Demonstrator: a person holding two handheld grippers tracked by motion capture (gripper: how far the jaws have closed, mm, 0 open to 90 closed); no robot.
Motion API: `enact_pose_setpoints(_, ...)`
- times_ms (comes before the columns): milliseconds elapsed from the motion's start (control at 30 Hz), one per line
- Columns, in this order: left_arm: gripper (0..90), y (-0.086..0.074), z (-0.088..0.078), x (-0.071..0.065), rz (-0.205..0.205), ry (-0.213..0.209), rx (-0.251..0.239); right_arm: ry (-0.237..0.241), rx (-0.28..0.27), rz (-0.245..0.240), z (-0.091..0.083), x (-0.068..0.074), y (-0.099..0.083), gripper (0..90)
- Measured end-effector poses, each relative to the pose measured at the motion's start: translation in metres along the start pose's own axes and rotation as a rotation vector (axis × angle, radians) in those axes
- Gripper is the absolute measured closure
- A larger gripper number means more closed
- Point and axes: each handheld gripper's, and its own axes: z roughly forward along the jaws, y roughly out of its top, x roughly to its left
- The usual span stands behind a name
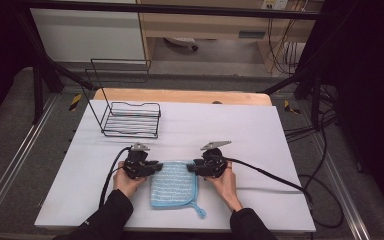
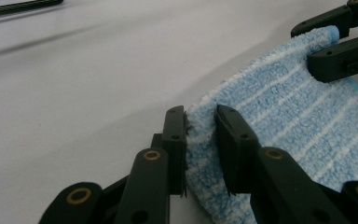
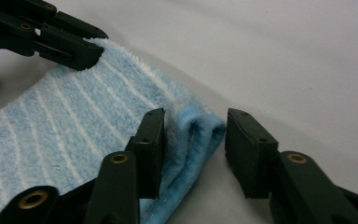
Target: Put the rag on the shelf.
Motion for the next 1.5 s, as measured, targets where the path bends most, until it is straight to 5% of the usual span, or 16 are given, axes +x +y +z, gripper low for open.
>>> enact_pose_setpoints(500, 76.8, 0.0, -0.004, 0.001, -0.014, -0.018, -0.011, 0.041, 0.022, 0.057, -0.002, 0.003, 0.0, 75.2)
enact_pose_setpoints(767, 79.0, 0.001, -0.013, 0.001, -0.034, -0.043, -0.026, 0.064, -0.01, 0.06, -0.012, 0.006, 0.004, 77.8)
enact_pose_setpoints(1500, 79.7, 0.01, -0.065, -0.02, 0.038, -0.054, -0.225, 0.1, -0.176, -0.014, -0.053, 0.025, 0.02, 79.4)
